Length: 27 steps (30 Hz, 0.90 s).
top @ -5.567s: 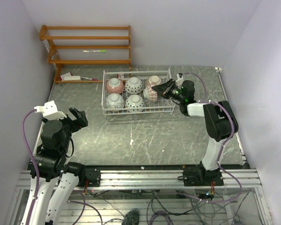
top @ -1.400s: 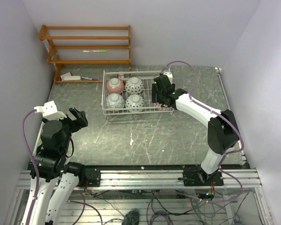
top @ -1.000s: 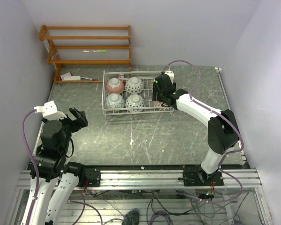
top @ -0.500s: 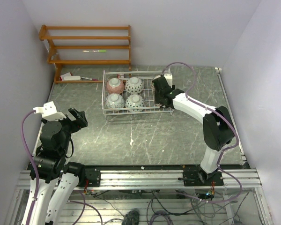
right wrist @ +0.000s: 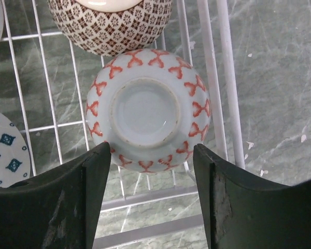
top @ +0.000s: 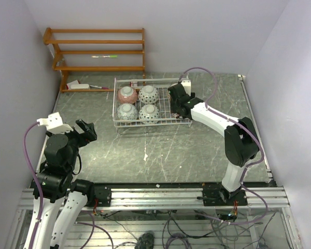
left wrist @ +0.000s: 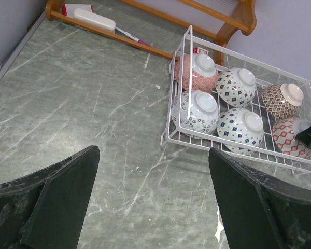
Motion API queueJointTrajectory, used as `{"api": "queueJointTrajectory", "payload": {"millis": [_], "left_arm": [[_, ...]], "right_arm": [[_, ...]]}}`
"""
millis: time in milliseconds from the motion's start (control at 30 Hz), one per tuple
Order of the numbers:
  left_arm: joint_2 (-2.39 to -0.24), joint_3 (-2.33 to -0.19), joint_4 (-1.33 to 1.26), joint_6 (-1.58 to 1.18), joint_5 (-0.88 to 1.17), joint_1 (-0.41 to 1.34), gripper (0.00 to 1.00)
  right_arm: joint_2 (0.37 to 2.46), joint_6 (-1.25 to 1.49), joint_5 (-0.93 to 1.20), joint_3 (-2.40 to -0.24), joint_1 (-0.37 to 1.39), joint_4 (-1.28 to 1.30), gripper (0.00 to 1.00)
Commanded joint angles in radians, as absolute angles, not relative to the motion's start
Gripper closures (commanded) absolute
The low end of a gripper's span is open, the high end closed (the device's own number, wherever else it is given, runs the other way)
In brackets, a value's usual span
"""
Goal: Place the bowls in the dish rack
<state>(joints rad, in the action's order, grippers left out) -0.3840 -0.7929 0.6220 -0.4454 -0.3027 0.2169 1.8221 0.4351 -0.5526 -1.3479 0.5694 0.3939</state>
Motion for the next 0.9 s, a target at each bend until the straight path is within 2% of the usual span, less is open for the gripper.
{"api": "queueJointTrajectory", "payload": {"millis": [0, 567, 867], "left_arm": [[-0.374, -0.793, 0.606, -0.444, -0.293, 0.204, 0.03], [-0.374, -0.792, 0.603, -0.441, -0.284, 0.203, 0.02], [-0.373, -0.792, 0.603, -0.442, -0.284, 0.204, 0.02]], "right_arm": [[1.849, 0.441, -0.604, -1.4, 0.568, 0.406, 0.35], [1.925, 0.408, -0.648, -1.482, 0.565, 0.396, 0.38], [1.92, 0.422, -0.639, -1.474, 0.565, 0.394, 0.51]]}}
